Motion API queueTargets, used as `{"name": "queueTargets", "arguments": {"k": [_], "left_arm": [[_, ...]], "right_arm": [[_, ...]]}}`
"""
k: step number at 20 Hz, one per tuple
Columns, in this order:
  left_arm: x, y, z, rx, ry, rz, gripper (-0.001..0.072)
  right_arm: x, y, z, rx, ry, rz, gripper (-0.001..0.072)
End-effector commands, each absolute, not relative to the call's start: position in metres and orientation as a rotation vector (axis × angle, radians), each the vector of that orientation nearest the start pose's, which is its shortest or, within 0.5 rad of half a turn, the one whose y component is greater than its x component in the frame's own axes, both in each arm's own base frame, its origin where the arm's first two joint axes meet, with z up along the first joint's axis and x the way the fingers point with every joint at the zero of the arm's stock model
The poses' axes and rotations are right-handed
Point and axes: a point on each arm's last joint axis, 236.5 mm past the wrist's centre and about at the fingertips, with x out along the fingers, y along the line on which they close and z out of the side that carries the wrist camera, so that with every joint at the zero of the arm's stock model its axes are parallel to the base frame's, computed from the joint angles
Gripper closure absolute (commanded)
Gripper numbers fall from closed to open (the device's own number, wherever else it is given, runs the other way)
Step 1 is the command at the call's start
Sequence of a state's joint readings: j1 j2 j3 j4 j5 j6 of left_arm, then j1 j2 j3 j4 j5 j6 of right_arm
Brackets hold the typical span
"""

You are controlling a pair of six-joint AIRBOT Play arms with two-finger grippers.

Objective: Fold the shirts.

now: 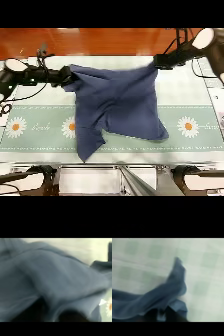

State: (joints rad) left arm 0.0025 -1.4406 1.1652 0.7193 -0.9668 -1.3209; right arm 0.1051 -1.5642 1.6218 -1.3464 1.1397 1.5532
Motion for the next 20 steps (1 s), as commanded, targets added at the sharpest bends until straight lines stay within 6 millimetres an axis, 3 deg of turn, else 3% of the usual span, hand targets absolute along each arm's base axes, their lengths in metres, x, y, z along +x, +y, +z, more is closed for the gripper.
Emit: {"name": "queueTargets", "arguments": {"k": [1, 3, 6, 7, 8, 11, 14, 17, 20], "left_arm": [[0.436, -0.146, -0.014, -0.6, 1.214, -0.446, 0.0196], [0.422, -0.102, -0.007, -0.532, 1.3, -0.41, 0.0197], [0.386, -0.016, -0.001, -0.53, 1.374, -0.23, 0.0198], [0.368, 0.0, -0.005, -0.581, 1.379, -0.182, 0.0199], [0.346, 0.004, -0.015, -0.653, 1.4, -0.156, 0.0199], [0.287, -0.041, -0.042, -0.883, 1.464, -0.269, 0.0199], [0.246, -0.075, -0.071, -0.95, 1.559, -0.319, 0.0199], [0.231, -0.091, -0.089, -0.916, 1.599, -0.315, 0.0199], [0.23, -0.112, -0.093, -0.852, 1.613, -0.348, 0.0199]], "right_arm": [[0.499, 0.085, 0.031, 0.201, 1.176, 0.191, 0.0303], [0.476, 0.031, 0.039, 0.228, 1.262, 0.117, 0.0303], [0.416, -0.061, 0.04, 0.332, 1.373, -0.065, 0.0303], [0.394, -0.078, 0.03, 0.404, 1.374, -0.111, 0.0304], [0.375, -0.084, 0.015, 0.488, 1.359, -0.138, 0.0304], [0.32, -0.049, -0.037, 0.736, 1.312, -0.073, 0.0304], [0.281, -0.02, -0.064, 0.829, 1.328, -0.018, 0.0304], [0.258, -0.008, -0.074, 0.804, 1.39, 0.026, 0.0304], [0.259, -0.008, -0.073, 0.801, 1.387, 0.031, 0.0304]]}}
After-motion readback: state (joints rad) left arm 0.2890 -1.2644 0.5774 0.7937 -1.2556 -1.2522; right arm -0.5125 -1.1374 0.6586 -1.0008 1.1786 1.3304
